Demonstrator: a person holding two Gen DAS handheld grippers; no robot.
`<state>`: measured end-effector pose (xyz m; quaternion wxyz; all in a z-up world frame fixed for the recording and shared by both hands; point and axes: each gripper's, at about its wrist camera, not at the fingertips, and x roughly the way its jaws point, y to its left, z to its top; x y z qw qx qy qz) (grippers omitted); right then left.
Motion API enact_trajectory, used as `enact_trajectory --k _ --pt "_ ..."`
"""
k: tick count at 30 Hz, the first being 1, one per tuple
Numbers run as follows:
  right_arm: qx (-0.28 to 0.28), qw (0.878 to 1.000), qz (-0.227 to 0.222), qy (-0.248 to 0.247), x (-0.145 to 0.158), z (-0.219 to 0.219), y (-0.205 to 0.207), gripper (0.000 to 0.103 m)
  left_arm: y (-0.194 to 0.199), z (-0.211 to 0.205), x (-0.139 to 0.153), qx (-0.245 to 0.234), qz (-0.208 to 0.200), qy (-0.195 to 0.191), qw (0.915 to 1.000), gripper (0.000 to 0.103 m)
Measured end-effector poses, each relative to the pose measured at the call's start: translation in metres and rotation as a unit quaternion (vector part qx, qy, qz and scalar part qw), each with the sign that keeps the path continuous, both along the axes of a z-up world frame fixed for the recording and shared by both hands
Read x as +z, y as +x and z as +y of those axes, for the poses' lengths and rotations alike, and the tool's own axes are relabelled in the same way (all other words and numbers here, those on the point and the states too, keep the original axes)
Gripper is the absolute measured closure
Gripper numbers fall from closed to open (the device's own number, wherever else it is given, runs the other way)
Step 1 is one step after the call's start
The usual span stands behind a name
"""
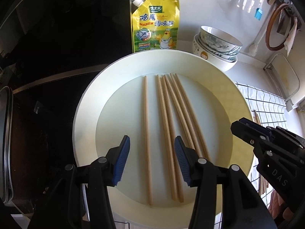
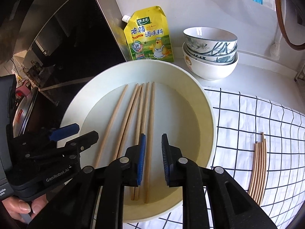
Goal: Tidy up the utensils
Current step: 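Move both open tools back over the chopstick row on the cloth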
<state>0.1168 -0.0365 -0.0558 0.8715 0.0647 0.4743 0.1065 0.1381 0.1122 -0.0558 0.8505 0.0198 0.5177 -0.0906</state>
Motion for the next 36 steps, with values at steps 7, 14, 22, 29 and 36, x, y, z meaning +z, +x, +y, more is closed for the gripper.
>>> enact_trajectory --k 7,14,22,29,36 --pt "-0.026 0.999 -0.029 0.009 0.017 -0.016 -0.032 0.083 -0.023 -0.015 0.018 -0.022 -0.025 -0.001 0.9995 0.052" --pt "-0.048 0.998 -0.049 0.013 0.032 -0.038 -0.062 0.081 -0.045 -0.035 0.031 -0.041 -0.036 -0.003 0.9985 0.052" --pt "-0.061 0.996 -0.055 0.017 0.039 -0.064 -0.087 0.081 -0.065 -0.059 0.036 -0.052 -0.035 -0.003 0.9980 0.052" --pt "-0.065 0.996 -0.052 0.022 0.038 -0.086 -0.102 0.081 -0.081 -0.079 0.036 -0.054 -0.033 -0.001 0.9980 0.052" --pt "-0.066 0.996 -0.048 0.023 0.040 -0.111 -0.109 0.081 -0.092 -0.101 0.036 -0.053 -0.029 0.000 0.9981 0.052"
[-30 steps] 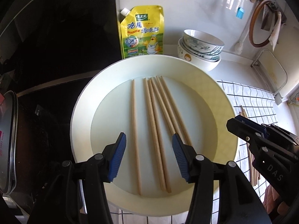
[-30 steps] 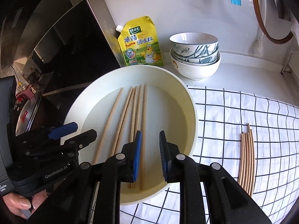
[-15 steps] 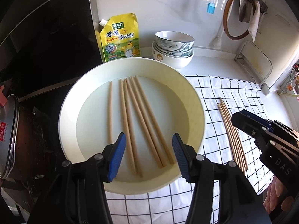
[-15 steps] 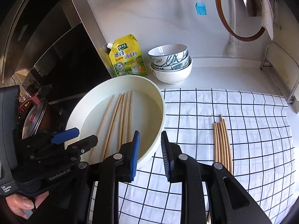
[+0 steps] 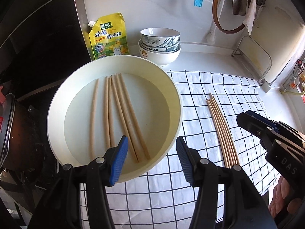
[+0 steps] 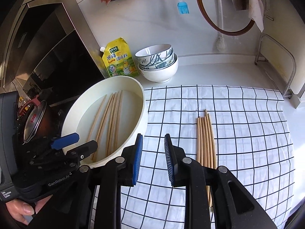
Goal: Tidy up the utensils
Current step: 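Move both open tools back over the chopstick row on the cloth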
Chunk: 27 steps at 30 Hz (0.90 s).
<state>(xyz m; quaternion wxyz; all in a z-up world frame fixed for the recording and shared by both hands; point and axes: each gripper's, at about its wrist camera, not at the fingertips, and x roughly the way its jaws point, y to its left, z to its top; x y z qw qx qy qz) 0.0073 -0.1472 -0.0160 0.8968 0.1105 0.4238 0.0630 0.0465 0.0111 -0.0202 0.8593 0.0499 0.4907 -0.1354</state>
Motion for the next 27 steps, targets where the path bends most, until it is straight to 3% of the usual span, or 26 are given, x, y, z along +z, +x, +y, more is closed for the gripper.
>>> enact_trajectory --k 27 --pt "0.009 0.999 0.034 0.003 -0.028 -0.086 -0.002 0.079 -0.017 -0.081 -0.020 0.010 0.024 -0.002 0.9996 0.052"
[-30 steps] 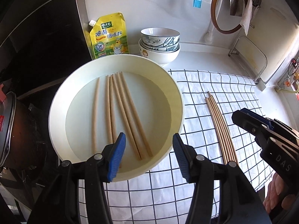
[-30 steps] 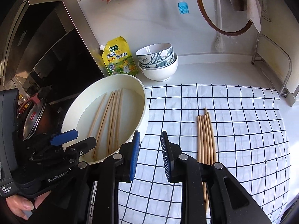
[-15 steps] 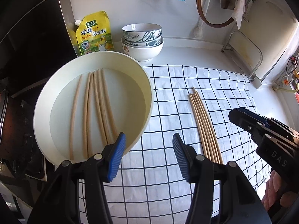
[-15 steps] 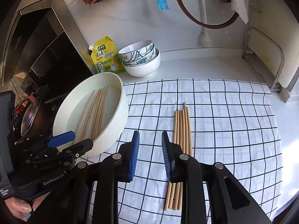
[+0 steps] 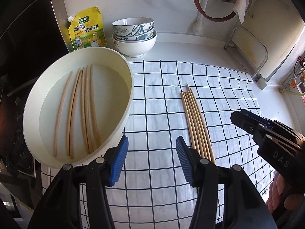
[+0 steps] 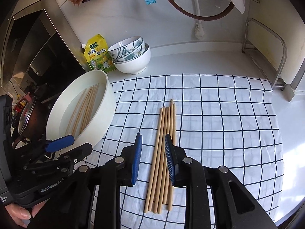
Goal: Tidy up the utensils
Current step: 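Move both open tools back over the chopstick row on the cloth, then close the left tool on a chopstick while the right tool grasps another chopstick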
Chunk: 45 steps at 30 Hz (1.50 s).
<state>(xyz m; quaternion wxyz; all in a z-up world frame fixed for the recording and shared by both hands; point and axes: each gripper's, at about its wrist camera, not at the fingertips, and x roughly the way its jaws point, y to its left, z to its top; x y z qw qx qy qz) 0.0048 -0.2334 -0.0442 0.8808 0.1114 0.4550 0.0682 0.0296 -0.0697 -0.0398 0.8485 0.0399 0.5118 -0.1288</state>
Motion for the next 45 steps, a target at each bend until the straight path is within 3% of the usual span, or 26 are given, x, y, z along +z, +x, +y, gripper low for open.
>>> enact_trajectory --k 18,33,45 --pt "0.031 0.999 0.034 0.006 -0.044 -0.023 -0.008 0.079 -0.023 -0.019 -0.027 0.039 0.024 0.011 0.9989 0.051" --pt "0.028 0.998 0.063 -0.013 -0.088 -0.022 -0.011 0.077 -0.025 -0.036 -0.058 0.020 0.031 -0.007 0.9993 0.051" --pt "0.026 0.997 0.066 -0.029 -0.099 -0.013 -0.004 0.077 -0.017 -0.034 -0.073 0.011 0.033 -0.013 0.9993 0.049"
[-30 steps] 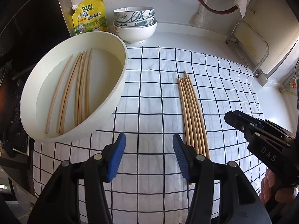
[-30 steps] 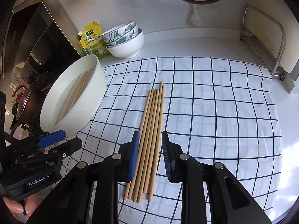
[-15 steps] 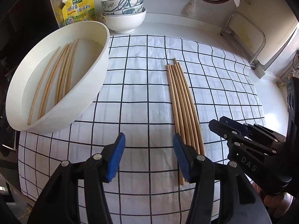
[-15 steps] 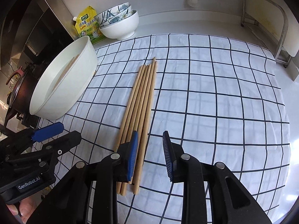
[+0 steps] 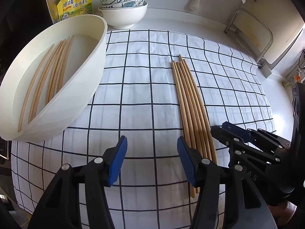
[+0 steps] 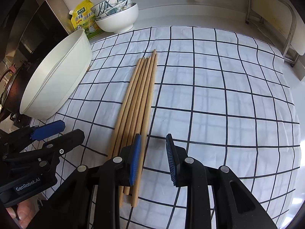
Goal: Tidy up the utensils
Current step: 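Close the left tool on a chopstick while the right tool grasps another chopstick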
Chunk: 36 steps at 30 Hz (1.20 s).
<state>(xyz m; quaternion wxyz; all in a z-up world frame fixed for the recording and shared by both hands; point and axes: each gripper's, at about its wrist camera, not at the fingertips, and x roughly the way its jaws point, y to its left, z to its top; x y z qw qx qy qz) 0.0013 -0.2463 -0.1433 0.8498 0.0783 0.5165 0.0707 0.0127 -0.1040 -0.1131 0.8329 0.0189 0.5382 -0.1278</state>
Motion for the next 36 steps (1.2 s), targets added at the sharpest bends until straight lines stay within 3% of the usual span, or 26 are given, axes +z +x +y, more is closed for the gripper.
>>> enact_trajectory --k 12,23,36 --pt "0.011 0.999 -0.004 -0.033 -0.003 0.007 0.000 0.077 0.000 -0.001 -0.003 0.003 0.001 -0.009 1.0000 0.043" --pt "-0.014 0.999 -0.006 -0.036 -0.002 -0.019 -0.003 0.077 -0.001 -0.018 -0.011 -0.013 0.004 -0.010 0.9999 0.040" --pt "-0.029 0.999 -0.012 -0.027 -0.001 -0.039 -0.011 0.077 0.001 -0.033 -0.024 -0.012 0.014 0.021 0.9996 0.040"
